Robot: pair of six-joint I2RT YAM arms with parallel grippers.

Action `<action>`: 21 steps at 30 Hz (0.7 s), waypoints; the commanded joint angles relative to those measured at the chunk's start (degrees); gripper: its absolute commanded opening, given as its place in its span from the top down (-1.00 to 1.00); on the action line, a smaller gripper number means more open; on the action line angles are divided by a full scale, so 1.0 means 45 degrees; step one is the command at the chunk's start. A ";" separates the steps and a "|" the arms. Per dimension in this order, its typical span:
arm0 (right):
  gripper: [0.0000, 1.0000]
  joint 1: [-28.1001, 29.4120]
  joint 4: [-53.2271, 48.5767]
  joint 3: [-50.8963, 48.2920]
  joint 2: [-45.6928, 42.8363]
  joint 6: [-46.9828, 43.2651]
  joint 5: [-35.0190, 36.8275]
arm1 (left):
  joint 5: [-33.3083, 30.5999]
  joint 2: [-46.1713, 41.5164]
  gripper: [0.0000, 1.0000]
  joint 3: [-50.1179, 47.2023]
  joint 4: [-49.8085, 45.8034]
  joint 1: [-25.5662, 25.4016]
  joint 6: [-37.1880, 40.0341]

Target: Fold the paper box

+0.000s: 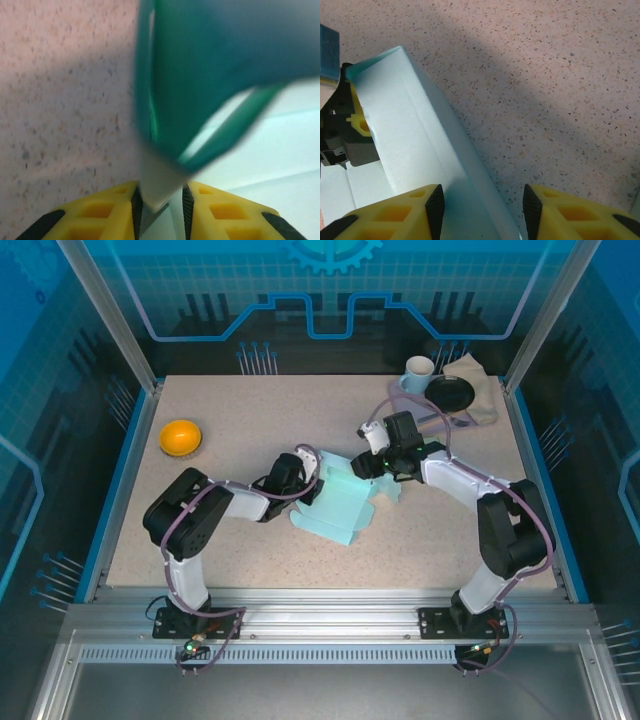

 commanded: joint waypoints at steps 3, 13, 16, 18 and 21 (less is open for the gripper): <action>0.07 -0.0133 -0.1178 0.0055 0.0478 0.0000 -0.0142 | 0.0425 -0.0005 0.37 -0.0285 -0.0041 0.0125 -0.0629; 0.09 -0.0098 -0.1717 0.0503 0.0972 -0.0208 -0.0816 | 0.0803 0.0615 0.41 0.0966 -0.0194 0.0113 -0.0436; 0.09 -0.0094 -0.1934 0.0669 0.1143 -0.0210 -0.0831 | 0.1016 0.0813 0.50 0.1234 -0.0097 0.0104 -0.0472; 0.09 -0.0099 -0.2002 0.0739 0.1240 -0.0201 -0.0821 | 0.0964 0.0989 0.59 0.1441 -0.0111 0.0075 -0.0655; 0.10 -0.0082 -0.2063 0.0799 0.1350 -0.0092 -0.0767 | 0.0444 0.1233 0.80 0.1753 -0.0173 0.0046 -0.1474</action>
